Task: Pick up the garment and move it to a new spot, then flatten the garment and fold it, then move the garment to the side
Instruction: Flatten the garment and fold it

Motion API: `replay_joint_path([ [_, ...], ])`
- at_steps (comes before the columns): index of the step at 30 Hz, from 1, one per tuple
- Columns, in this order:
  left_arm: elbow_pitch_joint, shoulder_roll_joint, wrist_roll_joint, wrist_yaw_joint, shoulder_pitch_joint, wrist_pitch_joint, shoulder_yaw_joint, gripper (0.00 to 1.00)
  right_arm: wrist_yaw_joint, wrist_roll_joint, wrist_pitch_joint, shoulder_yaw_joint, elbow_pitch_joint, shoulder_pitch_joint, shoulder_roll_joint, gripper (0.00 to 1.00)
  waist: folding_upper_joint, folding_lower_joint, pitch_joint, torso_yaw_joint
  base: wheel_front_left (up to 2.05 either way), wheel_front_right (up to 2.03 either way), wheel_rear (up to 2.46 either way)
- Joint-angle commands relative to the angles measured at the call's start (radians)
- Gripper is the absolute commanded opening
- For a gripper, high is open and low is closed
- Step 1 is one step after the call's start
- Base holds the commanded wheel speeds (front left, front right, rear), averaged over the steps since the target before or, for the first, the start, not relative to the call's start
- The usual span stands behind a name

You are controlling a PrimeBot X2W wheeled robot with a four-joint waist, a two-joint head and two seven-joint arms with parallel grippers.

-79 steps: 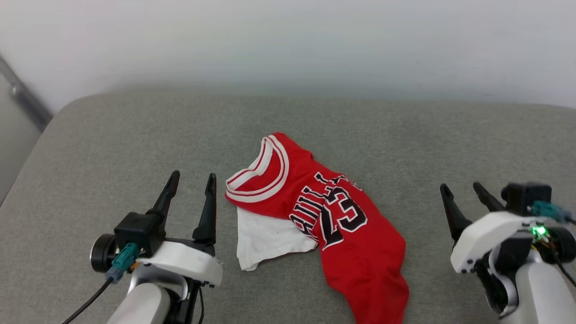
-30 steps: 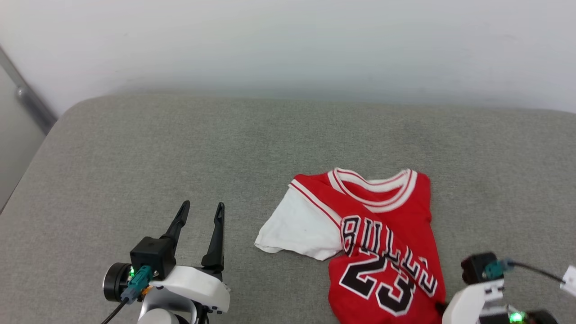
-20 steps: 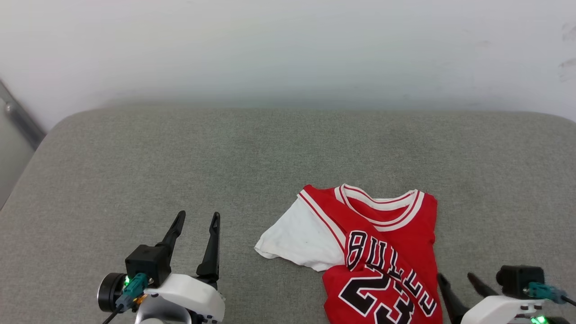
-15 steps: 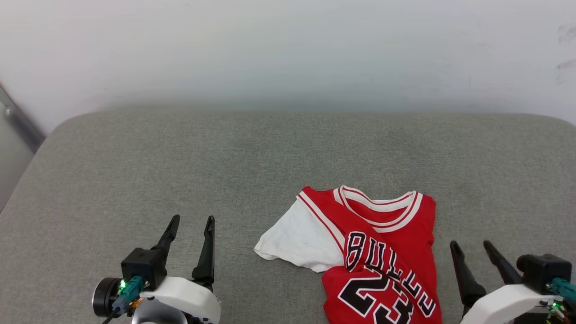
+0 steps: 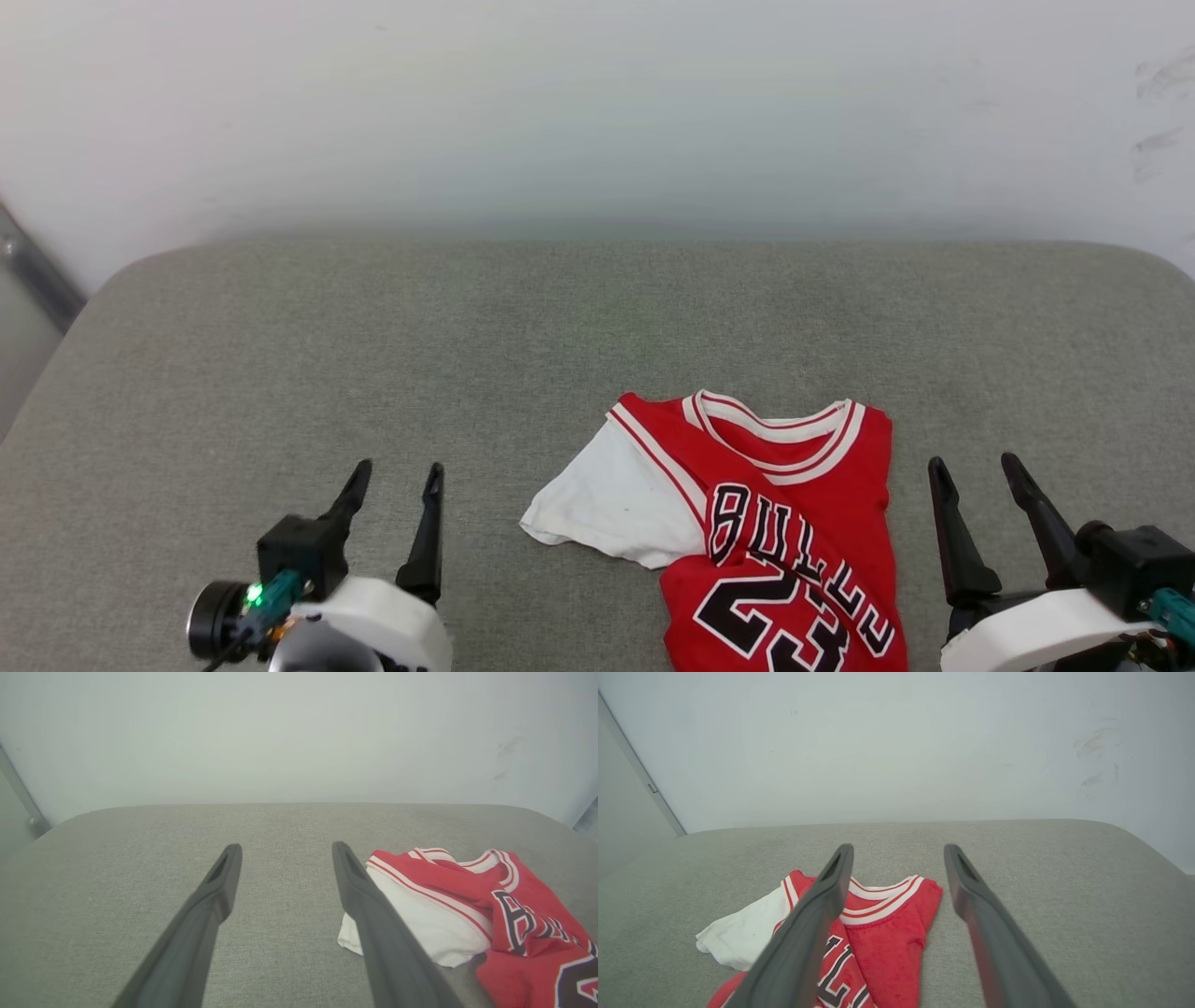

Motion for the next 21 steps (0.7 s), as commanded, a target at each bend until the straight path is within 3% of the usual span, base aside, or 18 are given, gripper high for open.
replay_joint_path([
  [1,0.001,0.005,-0.002,-0.012,-0.034,0.016,-0.007,1.0,-0.001,0.007,-0.005,0.001,-0.012,-0.005,0.003,1.0,-0.0001,0.0001,0.007,-0.005,0.0,0.0,0.0],
  [6,0.042,0.015,-0.025,-0.085,-0.149,0.162,-0.059,1.0,-0.001,-0.007,0.017,0.005,-0.038,-0.023,0.003,1.0,-0.0001,0.0001,0.042,-0.027,0.0,0.0,0.0],
  [11,0.119,0.043,-0.067,-0.189,-0.311,0.442,-0.135,1.0,-0.001,-0.039,0.022,0.03,-0.078,-0.052,0.003,1.0,-0.0001,0.0001,0.123,-0.068,0.0,0.0,0.0],
  [15,0.17,0.062,-0.111,-0.231,-0.379,0.626,-0.177,1.0,-0.001,-0.039,0.017,0.041,-0.091,-0.071,0.003,1.0,-0.0001,0.0001,0.178,-0.099,0.0,0.0,0.0],
  [21,0.235,0.096,-0.182,-0.257,-0.418,0.829,-0.225,1.0,-0.001,-0.019,-0.005,0.059,-0.079,-0.097,0.003,1.0,-0.0001,0.0001,0.231,-0.137,0.0,0.0,0.0],
])
